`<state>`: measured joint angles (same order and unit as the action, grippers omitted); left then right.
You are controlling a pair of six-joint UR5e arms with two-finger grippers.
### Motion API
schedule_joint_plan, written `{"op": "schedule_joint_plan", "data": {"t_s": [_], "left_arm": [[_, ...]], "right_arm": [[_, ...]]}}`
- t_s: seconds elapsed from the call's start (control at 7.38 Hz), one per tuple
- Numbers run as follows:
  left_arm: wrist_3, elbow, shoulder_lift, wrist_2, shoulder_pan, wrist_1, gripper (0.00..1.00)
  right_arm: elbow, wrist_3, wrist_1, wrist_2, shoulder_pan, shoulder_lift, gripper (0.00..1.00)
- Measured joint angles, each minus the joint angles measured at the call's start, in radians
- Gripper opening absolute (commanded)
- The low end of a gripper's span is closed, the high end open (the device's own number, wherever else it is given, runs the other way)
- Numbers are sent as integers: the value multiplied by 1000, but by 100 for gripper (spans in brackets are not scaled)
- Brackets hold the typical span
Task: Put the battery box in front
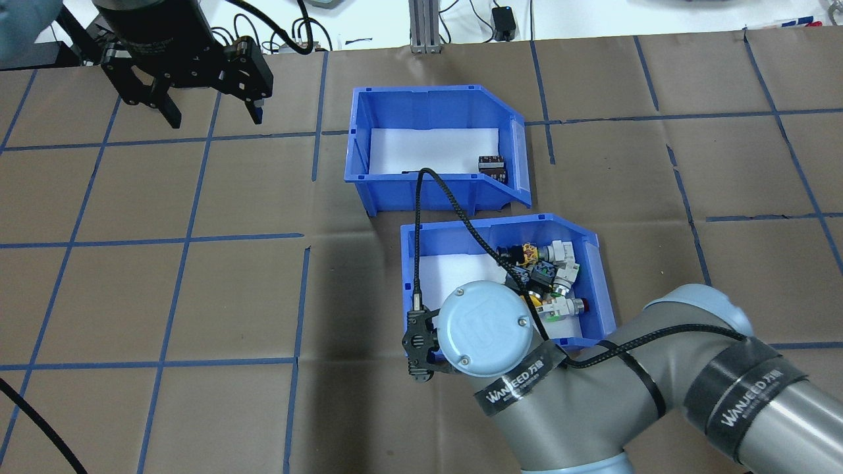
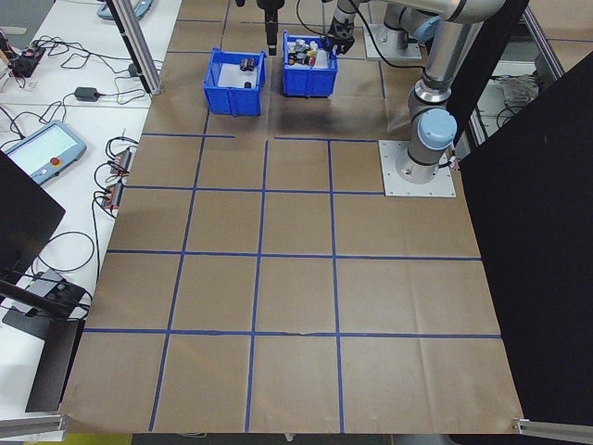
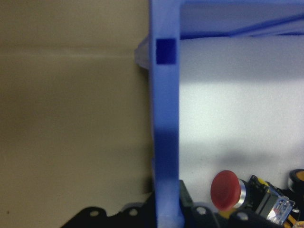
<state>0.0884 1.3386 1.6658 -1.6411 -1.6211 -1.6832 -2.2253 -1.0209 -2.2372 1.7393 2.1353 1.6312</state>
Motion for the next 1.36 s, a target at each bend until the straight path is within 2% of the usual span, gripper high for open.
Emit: {"op": "schedule_joint_plan", "data": {"t_s": [0.27, 0.54, 0.68, 0.81, 0.95, 1.36], "left_arm": [[-84, 1, 8, -3, 0, 97, 100], [-111, 0, 13, 5, -3, 121, 100], [-112, 0, 17, 7, -6, 123, 100], [-112, 2, 22, 7, -10, 124, 100], [-115, 5, 28, 7, -12, 126, 100], [-117, 16, 31, -2, -12, 135, 100]], "right_arm": [[8, 46, -17, -2, 19, -24, 0], [10, 80, -20, -9, 32, -28, 1], [10, 87, -20, -10, 38, -29, 9], [10, 90, -21, -10, 42, -30, 92], [10, 91, -21, -10, 44, -31, 100], [22, 87, -13, 17, 29, -15, 100]]}}
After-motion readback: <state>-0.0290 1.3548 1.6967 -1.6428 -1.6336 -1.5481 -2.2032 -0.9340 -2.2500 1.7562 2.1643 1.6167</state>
